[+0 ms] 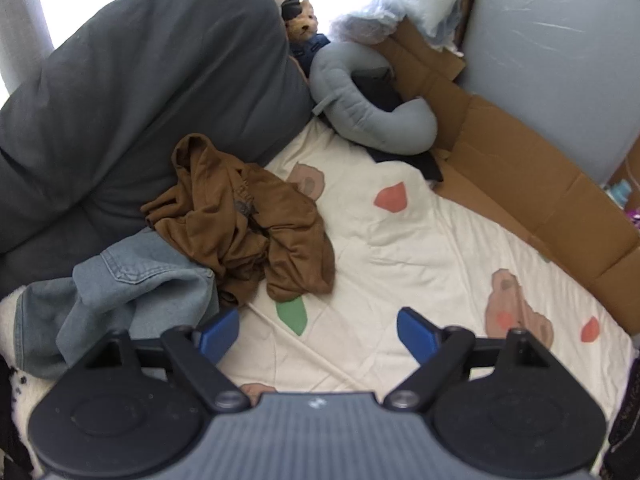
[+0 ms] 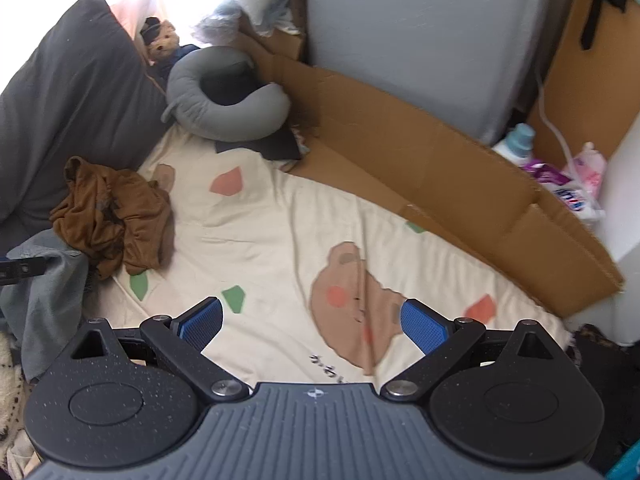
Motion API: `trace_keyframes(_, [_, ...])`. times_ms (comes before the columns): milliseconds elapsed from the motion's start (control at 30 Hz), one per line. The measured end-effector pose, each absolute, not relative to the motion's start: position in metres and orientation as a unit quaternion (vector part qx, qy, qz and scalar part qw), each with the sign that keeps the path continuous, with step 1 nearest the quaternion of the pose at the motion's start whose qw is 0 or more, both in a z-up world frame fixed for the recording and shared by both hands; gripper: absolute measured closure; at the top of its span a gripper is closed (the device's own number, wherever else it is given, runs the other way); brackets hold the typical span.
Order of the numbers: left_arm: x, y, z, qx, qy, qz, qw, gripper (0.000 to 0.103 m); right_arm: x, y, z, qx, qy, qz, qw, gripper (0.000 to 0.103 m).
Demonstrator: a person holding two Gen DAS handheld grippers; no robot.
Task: Fold clothes
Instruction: 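Move both tools toward the crumpled brown T-shirt on the bed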
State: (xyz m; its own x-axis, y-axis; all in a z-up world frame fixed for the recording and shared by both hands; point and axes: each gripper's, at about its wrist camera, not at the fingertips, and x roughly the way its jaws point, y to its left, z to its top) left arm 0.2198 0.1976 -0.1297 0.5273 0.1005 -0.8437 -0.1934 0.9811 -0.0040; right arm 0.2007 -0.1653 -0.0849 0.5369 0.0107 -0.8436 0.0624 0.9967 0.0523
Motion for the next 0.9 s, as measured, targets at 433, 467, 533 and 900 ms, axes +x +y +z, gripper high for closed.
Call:
trace_keyframes(433, [0.256,0.218,-0.204,-0.045,0.492,0.107,0.863,0.020,0.234,-0.144,-0.160,0.008,0.465,0.040,0.884,0.005])
trace_keyframes(467, [0.258,0.220,-0.210,-0.047,0.493,0.108,0.862,0.020,0.236,-0.142,-0.165,0.006,0.464,0.041,0.885,0.005])
trace_keyframes(533, [0.261,0.223,-0.222,-0.052,0.497,0.111,0.859,0.022,0.240,-0.139,-0.177,0.011,0.465,0.048,0.884,0.005])
trace_keyframes(900, [0.270,0.237,-0.275,-0.062,0.502,0.105,0.856,0.027,0.252,-0.112,-0.226,0.007,0.470,0.094,0.878,0.005])
